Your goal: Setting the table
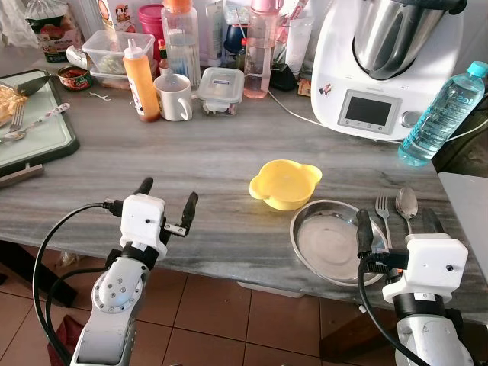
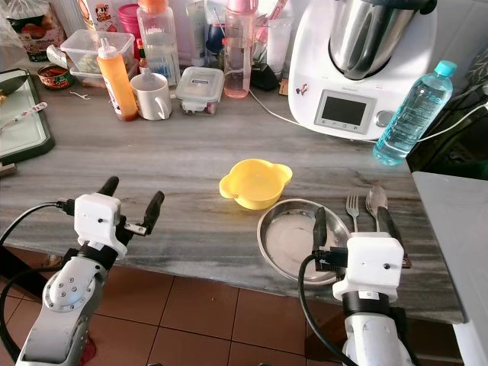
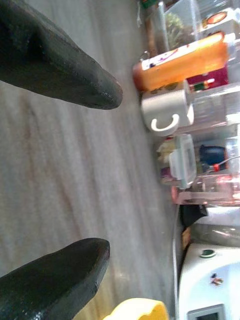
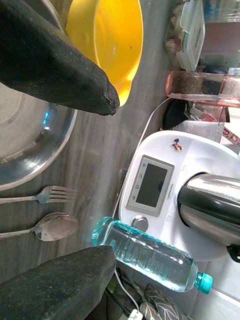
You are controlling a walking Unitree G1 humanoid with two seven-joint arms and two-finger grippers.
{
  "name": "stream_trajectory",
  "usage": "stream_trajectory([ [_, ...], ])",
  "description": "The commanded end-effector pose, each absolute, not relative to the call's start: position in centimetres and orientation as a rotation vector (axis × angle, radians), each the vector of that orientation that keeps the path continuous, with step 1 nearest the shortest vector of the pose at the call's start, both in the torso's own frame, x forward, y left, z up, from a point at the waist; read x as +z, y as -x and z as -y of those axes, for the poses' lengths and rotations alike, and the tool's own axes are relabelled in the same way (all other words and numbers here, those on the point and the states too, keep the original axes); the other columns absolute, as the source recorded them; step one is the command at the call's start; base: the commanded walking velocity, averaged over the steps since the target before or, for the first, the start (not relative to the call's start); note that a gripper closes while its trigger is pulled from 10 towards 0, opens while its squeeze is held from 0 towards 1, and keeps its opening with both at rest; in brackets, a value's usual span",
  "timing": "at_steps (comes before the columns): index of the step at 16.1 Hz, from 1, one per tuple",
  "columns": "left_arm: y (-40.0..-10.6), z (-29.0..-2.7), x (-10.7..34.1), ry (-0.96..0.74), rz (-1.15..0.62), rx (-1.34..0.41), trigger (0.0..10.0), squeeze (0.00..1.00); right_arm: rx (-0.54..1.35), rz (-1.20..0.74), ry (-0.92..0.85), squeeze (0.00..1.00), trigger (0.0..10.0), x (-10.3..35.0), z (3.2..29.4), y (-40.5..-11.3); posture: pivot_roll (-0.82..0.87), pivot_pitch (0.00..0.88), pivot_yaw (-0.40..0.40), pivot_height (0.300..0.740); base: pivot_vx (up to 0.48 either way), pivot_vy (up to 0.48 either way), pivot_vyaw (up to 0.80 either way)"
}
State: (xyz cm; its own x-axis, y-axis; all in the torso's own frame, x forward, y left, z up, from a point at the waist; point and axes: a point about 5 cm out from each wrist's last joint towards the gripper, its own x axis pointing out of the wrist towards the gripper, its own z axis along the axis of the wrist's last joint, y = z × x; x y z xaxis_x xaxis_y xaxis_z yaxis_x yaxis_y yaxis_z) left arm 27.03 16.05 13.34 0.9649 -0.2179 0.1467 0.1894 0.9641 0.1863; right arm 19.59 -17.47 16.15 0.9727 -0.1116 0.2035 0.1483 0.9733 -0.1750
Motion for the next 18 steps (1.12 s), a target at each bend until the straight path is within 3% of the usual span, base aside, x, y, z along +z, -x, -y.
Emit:
stream_trajectory([
  [1,-27.0,-15.8,13.5,-0.189,0.168,-0.217,10.0,0.00,-0.147,0.196,0.199,0.00,10.0,16.3,17.9,-19.4,0.07,0.116,-0.056,0.714,0.000,0.000,-0.45],
  [4,-27.2,-15.6,13.7,-0.191,0.175,-0.222,10.0,0.00,-0.149,0.197,0.200,0.00,10.0,16.3,17.9,-19.3,0.07,0.115,-0.053,0.714,0.000,0.000,-0.47],
  [14,-28.5,-14.9,13.8,-0.215,0.171,-0.231,10.0,0.00,-0.169,0.199,0.185,0.00,10.0,16.2,17.9,-19.3,0.05,0.101,-0.032,0.714,0.000,0.000,-0.04],
  [18,-28.6,-14.9,13.8,-0.217,0.171,-0.227,10.0,0.00,-0.172,0.199,0.178,0.00,10.0,16.2,17.9,-19.3,0.05,0.095,-0.029,0.714,-0.247,0.000,0.00],
])
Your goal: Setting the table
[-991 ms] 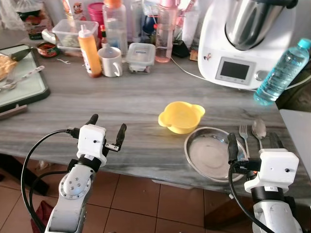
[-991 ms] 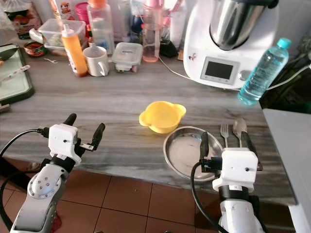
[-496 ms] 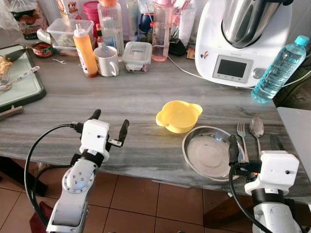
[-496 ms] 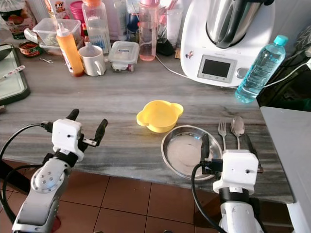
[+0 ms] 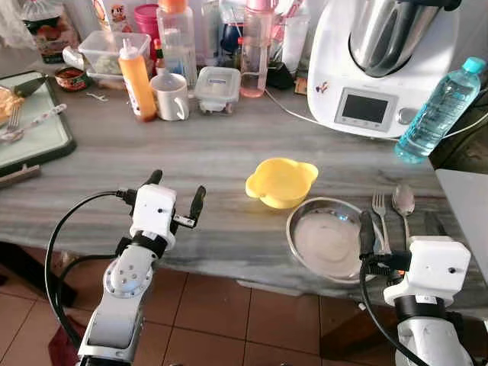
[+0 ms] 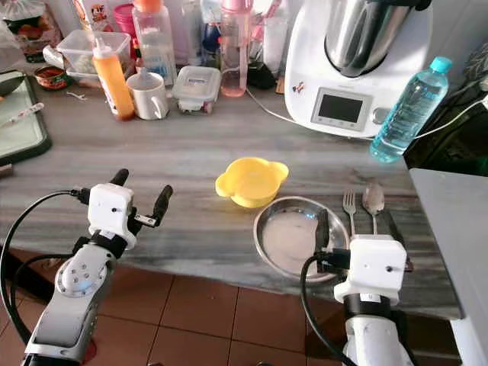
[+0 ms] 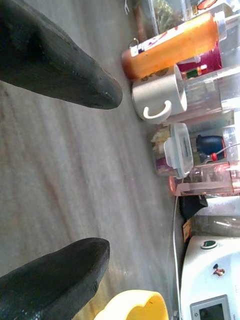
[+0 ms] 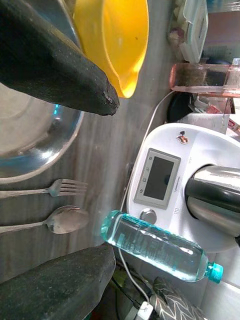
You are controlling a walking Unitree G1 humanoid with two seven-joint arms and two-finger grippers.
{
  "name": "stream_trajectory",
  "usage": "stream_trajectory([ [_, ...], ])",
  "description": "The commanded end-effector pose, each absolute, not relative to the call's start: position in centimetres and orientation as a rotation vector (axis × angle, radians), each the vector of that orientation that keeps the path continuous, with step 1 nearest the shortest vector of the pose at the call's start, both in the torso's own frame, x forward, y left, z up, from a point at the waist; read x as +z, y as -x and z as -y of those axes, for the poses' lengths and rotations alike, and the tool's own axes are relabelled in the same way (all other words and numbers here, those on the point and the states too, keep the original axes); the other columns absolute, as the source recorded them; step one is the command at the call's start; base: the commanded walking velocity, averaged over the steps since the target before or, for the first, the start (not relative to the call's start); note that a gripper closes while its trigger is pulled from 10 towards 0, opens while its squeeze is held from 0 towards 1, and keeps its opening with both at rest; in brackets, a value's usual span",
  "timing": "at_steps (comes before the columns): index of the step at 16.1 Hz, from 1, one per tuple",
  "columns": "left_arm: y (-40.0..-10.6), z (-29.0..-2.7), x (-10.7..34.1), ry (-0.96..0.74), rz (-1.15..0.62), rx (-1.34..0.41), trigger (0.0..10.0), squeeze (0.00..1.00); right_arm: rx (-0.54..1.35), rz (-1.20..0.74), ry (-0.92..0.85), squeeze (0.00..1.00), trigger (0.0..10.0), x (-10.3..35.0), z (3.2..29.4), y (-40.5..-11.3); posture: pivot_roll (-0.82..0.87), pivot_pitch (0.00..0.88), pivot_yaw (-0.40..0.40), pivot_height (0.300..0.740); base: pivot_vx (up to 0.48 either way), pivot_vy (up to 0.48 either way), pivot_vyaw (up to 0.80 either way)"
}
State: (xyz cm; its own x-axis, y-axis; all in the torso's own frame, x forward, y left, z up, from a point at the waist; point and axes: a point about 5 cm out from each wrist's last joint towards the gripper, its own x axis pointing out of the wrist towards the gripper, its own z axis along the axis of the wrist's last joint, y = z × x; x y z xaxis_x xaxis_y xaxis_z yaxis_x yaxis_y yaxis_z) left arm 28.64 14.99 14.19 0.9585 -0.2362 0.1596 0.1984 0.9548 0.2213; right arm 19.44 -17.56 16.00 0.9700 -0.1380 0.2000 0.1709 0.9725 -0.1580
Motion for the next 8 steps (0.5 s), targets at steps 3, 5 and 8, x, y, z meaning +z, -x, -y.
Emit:
stream_trajectory([
  [3,-28.68,-14.88,13.69,-0.220,0.170,-0.223,10.0,0.00,-0.173,0.195,0.177,0.00,10.0,16.06,17.87,-19.24,0.05,0.097,-0.031,0.714,-0.278,0.000,0.00],
  [5,-28.73,-14.89,13.68,-0.221,0.171,-0.221,10.0,0.00,-0.172,0.194,0.177,0.00,10.0,16.04,17.88,-19.26,0.05,0.096,-0.031,0.714,-0.311,0.000,0.00],
  [8,-28.79,-14.88,13.68,-0.224,0.175,-0.219,10.0,0.00,-0.173,0.197,0.177,0.00,10.0,16.05,17.91,-19.41,0.06,0.092,-0.030,0.714,-0.306,0.000,0.00],
])
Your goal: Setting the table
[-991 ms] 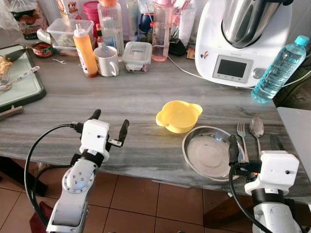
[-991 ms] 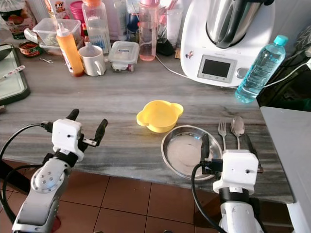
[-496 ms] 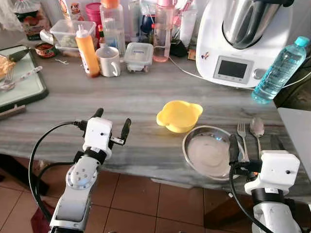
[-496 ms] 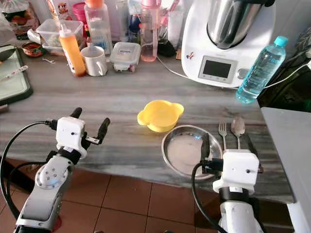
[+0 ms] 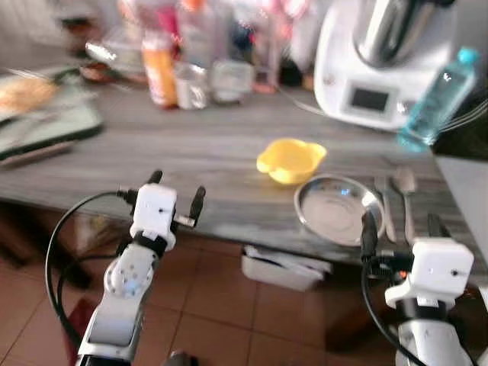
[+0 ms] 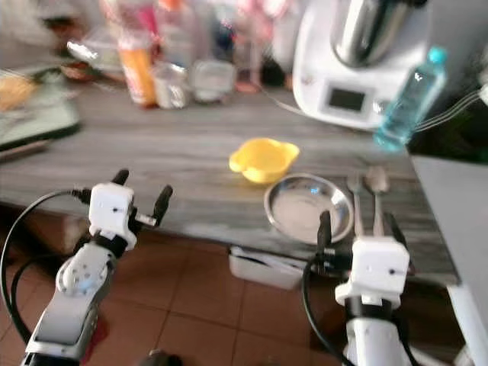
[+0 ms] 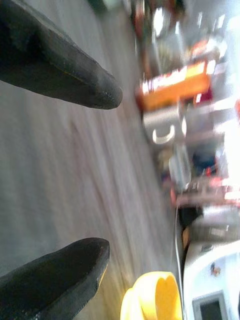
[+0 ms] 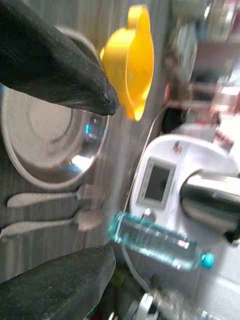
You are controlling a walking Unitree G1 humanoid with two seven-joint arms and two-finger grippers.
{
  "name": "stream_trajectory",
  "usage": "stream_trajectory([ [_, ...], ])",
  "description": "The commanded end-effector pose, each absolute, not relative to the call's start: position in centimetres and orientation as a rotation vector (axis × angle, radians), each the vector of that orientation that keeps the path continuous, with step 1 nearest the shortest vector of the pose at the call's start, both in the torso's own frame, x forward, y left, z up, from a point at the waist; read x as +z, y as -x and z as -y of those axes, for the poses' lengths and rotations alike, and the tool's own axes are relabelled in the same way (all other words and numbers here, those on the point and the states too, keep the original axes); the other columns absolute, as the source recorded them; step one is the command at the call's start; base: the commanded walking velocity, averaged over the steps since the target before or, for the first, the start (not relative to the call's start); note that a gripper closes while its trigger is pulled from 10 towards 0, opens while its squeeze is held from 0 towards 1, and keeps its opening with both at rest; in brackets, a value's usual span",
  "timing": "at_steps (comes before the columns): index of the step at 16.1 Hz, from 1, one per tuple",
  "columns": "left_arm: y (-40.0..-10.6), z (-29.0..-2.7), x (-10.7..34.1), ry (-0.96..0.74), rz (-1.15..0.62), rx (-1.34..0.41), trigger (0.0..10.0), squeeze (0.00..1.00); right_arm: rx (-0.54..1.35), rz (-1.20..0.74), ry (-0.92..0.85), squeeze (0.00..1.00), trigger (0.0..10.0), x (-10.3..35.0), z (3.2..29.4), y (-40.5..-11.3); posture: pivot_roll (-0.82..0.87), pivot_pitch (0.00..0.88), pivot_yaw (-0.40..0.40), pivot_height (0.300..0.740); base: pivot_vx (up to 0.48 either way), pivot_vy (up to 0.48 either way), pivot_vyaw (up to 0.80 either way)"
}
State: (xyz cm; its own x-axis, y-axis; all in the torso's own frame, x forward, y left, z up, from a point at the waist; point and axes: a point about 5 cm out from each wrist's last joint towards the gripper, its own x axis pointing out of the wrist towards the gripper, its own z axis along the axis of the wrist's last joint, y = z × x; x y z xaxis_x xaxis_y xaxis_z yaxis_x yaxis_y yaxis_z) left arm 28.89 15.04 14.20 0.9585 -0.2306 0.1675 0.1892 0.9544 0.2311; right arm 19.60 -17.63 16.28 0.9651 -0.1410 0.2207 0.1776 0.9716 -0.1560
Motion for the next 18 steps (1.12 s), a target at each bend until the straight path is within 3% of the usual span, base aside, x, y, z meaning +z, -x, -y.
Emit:
stream_trajectory([
  [1,-28.8,-14.9,13.7,-0.226,0.176,-0.218,10.0,0.00,-0.172,0.198,0.177,0.00,10.0,16.1,17.9,-19.4,0.06,0.091,-0.030,0.714,-0.304,0.000,0.00],
  [14,-29.9,-13.9,12.7,-0.232,0.156,-0.243,10.0,0.00,-0.180,0.173,0.137,0.00,10.0,15.5,18.3,-19.8,0.04,0.085,-0.042,0.714,-0.286,0.000,0.00],
  [18,-30.1,-14.1,9.7,-0.248,0.055,-0.260,10.0,0.00,-0.179,0.102,0.074,0.00,10.0,13.5,18.2,-20.1,0.04,0.080,-0.043,0.714,0.000,0.000,0.00],
])
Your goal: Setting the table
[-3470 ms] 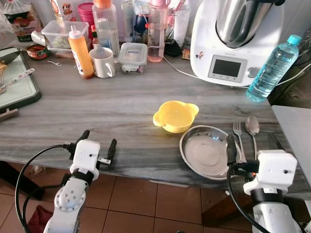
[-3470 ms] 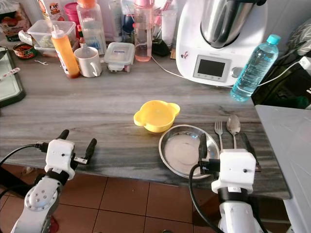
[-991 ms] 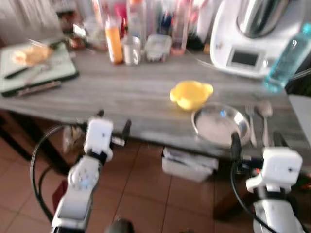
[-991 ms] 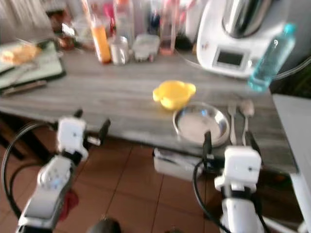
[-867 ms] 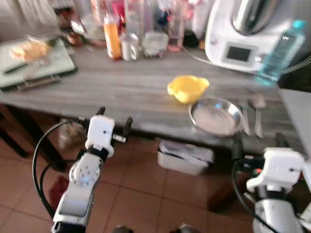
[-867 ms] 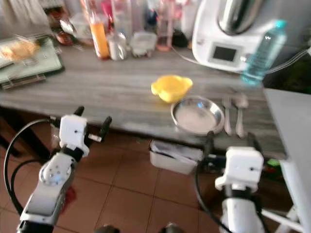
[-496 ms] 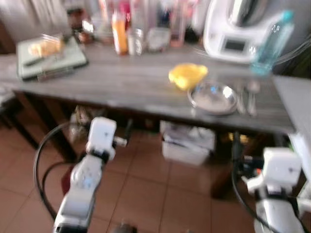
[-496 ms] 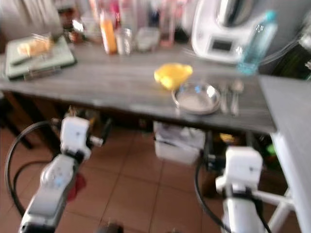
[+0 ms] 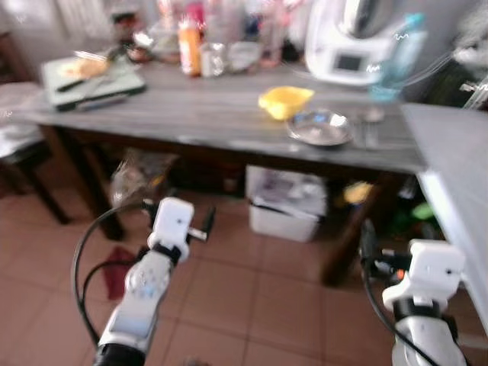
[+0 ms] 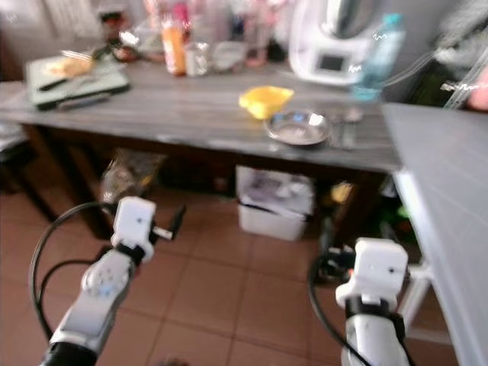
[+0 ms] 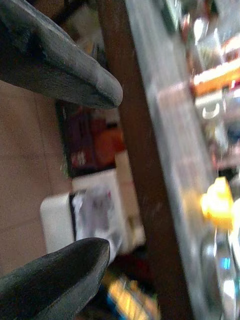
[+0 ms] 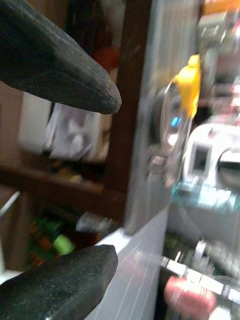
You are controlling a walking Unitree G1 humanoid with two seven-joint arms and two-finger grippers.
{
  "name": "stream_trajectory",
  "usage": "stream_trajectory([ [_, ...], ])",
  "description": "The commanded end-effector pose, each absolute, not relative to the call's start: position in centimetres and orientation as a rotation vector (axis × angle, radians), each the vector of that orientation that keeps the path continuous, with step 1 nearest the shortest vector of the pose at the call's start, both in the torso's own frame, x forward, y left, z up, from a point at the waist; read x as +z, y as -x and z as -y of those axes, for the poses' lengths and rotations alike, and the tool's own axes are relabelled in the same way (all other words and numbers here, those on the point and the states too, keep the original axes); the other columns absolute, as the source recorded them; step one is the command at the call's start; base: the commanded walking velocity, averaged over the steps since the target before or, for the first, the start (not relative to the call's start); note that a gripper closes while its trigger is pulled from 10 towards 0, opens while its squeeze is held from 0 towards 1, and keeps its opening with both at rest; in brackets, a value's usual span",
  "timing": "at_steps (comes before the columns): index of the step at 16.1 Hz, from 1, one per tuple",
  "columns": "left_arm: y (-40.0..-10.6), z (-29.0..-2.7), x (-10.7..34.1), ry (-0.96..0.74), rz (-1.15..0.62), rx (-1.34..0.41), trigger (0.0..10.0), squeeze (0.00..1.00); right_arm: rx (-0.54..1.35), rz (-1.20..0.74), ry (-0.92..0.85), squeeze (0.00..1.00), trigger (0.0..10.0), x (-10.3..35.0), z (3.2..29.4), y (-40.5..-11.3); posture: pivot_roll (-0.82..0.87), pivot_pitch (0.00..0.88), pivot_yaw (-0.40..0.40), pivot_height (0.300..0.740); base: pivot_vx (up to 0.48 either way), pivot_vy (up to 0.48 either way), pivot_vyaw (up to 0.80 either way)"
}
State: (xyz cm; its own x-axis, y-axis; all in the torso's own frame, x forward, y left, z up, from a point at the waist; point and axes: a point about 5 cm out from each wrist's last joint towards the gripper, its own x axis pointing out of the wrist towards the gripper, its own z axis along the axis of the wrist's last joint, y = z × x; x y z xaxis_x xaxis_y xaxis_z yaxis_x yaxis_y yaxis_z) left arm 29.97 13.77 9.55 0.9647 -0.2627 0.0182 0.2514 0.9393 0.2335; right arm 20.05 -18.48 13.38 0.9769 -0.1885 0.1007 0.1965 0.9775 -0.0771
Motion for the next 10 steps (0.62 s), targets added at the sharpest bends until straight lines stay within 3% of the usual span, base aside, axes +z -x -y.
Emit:
stream_trajectory([
  [1,-30.1,-14.0,9.3,-0.236,0.041,-0.264,10.0,0.00,-0.177,0.088,0.071,0.00,10.0,13.0,18.3,-20.1,0.04,0.078,-0.043,0.714,0.000,0.000,0.00],
  [10,-30.1,-14.4,3.7,-0.321,-0.146,-0.253,10.0,0.00,-0.199,-0.054,0.030,0.00,10.0,7.9,19.4,-20.3,0.02,0.063,-0.054,0.714,0.000,0.000,0.00],
])
